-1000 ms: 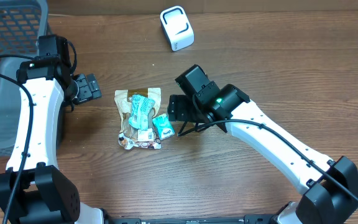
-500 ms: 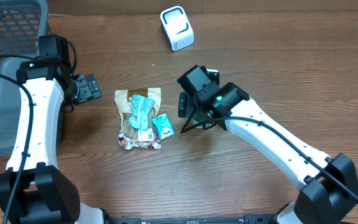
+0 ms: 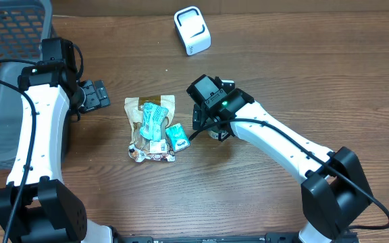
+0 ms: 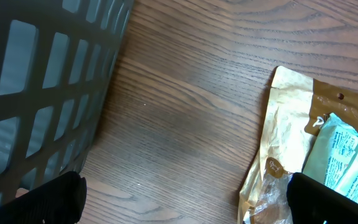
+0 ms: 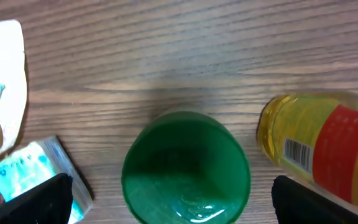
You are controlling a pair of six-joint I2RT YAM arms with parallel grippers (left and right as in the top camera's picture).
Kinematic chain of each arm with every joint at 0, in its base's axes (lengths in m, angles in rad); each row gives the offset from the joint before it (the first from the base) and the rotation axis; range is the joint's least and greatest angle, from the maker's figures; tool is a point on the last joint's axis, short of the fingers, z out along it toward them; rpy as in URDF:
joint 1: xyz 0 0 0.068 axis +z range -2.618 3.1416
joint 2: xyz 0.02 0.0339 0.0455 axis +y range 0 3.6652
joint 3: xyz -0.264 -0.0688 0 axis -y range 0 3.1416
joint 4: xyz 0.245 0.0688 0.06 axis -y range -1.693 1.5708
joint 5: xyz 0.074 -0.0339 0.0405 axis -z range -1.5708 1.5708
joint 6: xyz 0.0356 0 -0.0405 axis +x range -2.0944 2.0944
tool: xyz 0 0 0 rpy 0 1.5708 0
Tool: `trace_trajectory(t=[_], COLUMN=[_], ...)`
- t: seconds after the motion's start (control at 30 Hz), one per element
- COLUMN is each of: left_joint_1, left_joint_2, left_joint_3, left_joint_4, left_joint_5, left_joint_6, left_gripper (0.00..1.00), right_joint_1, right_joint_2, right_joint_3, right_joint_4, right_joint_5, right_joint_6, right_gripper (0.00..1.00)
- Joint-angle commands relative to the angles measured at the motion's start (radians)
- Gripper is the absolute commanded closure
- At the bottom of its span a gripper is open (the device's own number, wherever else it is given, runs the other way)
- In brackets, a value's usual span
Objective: Scan the item barcode
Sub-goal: 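Move the right gripper over the green-lidded jar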
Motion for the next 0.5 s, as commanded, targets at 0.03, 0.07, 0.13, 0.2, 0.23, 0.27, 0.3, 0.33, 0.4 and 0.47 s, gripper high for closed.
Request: trace_trajectory(t=[0.03,0.07,0.13,0.2,0.23,0.27,0.3,0.33,0.4,0.47], left_joint_1=[0.002,0.002,0.002,0.002,0.002,0.002,0.002,0.002,0.002,0.002], left_joint_2=[-0.016,-0.016,-0.016,-0.016,-0.016,-0.016,-0.016,-0.016,-0.016,-0.016], left_joint_3=[0.021,0.021,0.021,0.021,0.021,0.021,0.021,0.021,0.021,0.021], left_joint_4=[0.0,0.0,0.0,0.0,0.0,0.0,0.0,0.0,0.0,0.0], left_joint_5=[-0.012,-0.012,-0.012,-0.012,-0.012,-0.012,-0.012,-0.012,-0.012,-0.012], left_joint_6=[0.014,0.014,0.014,0.014,0.014,0.014,0.014,0.014,0.014,0.014], left_gripper=[0.0,0.01,0.0,0.01,0.0,0.0,0.0,0.01,0.0,0.01], right_joint_1=[-0.004,-0.004,-0.004,-0.004,-0.004,-0.004,-0.004,-0.004,-0.004,-0.004], right_joint_2=[0.014,0.018,0.024,0.032,0.036,0.039,0.041,0.043,0.046,0.047], right_joint_3=[0.018,0.018,0.017,0.017,0.017,0.017,0.017,0.017,0.017,0.016], right_joint_4=[0.011,0.011,0.017,0.022,0.023,0.023,0.023,0.023,0.022,0.021], right_joint_5=[0.034,0.035,0.034,0.034,0.034,0.034,0.034,0.034,0.034,0.031], right_joint_6=[0.047,0.058,0.059,0.059,0.059,0.059,0.059,0.059,0.059,0.059], right_gripper=[0.01,0.01,0.01,0.01,0.01,0.01,0.01,0.01,0.01,0.01])
